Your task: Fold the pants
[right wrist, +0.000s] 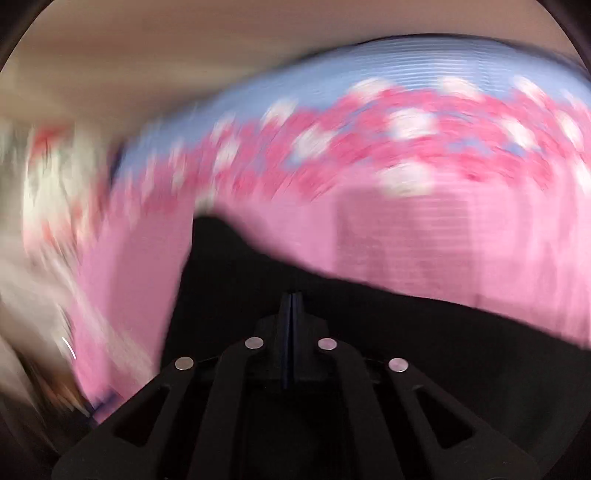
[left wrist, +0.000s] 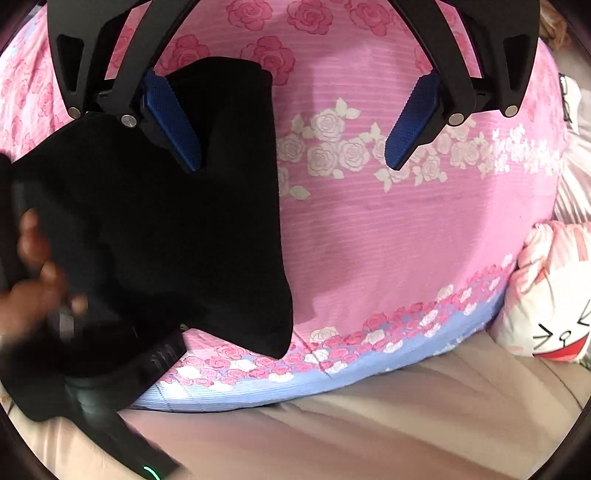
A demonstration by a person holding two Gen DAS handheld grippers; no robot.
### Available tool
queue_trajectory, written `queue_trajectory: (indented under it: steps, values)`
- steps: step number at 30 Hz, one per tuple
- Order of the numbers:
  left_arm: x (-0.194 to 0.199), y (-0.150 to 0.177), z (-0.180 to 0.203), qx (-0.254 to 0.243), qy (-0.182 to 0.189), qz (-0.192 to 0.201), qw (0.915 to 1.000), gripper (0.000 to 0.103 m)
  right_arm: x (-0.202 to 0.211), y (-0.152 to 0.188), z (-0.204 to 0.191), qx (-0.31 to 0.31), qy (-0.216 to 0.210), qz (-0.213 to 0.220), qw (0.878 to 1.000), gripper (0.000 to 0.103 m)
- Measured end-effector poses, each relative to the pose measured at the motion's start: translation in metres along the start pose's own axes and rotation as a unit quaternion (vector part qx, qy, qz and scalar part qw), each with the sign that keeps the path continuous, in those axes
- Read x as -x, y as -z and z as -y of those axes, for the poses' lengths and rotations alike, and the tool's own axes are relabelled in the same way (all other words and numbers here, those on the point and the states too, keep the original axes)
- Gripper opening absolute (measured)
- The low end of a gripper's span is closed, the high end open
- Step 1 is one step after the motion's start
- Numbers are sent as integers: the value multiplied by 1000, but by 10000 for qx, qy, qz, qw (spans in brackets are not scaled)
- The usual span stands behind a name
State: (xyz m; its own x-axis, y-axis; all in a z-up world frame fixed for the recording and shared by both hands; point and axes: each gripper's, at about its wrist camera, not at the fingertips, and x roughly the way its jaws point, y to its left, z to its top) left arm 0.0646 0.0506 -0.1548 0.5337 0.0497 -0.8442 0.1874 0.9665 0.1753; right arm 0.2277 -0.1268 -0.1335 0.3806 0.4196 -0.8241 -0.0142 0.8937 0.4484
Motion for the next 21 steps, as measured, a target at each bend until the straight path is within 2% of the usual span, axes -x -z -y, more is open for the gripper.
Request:
queue_trajectory:
  steps: [2, 4, 6, 7, 8, 9, 11, 12, 13, 15, 18, 19, 21]
  values:
    - [2, -2, 1, -33, -40, -57, 10000, 98, 40, 10, -3, 112, -77, 492, 9987, 6]
    - [4, -4, 2, -74, -93, -101, 9999, 98, 72, 29, -1, 334, 280, 686, 9967, 6]
    - [6, -6, 4, -36, -98, -203, 9997, 98, 91, 59, 18, 465, 831, 642, 9934, 6]
    - [7, -7, 5, -20, -97, -253, 9996, 98, 96, 67, 33, 409, 970, 587, 9927, 6]
    - [7, -8, 5, -12, -105, -306, 9995, 98, 96, 79, 56, 201, 1205, 502, 9912, 1]
    - [7, -9, 7, -11, -142, -374, 9992, 98, 96, 87, 79, 14, 1316, 456, 9902, 0]
    - [6, -12, 10, -26, -198, -491, 9986, 98, 101, 92, 113, -589, 767, 579, 9936, 0]
    - [6, -13, 12, -36, -222, -516, 9984, 98, 110, 93, 117, -797, 763, 654, 9917, 2]
    - [6, -15, 17, -90, -285, -542, 9981, 98, 123, 96, 114, -757, 795, 788, 9908, 6]
    - [8, -16, 25, -233, -462, -560, 9971, 98, 141, 107, 107, -599, 705, 962, 9911, 6]
    - [7, -18, 31, -297, -538, -599, 9963, 98, 125, 126, 117, -445, 1052, 620, 9915, 3]
    - [6, -18, 33, -292, -546, -619, 9962, 98, 115, 131, 126, -511, 943, 563, 9926, 3]
    - [4, -19, 35, -287, -566, -658, 9958, 98, 122, 131, 128, -653, 798, 661, 9925, 3]
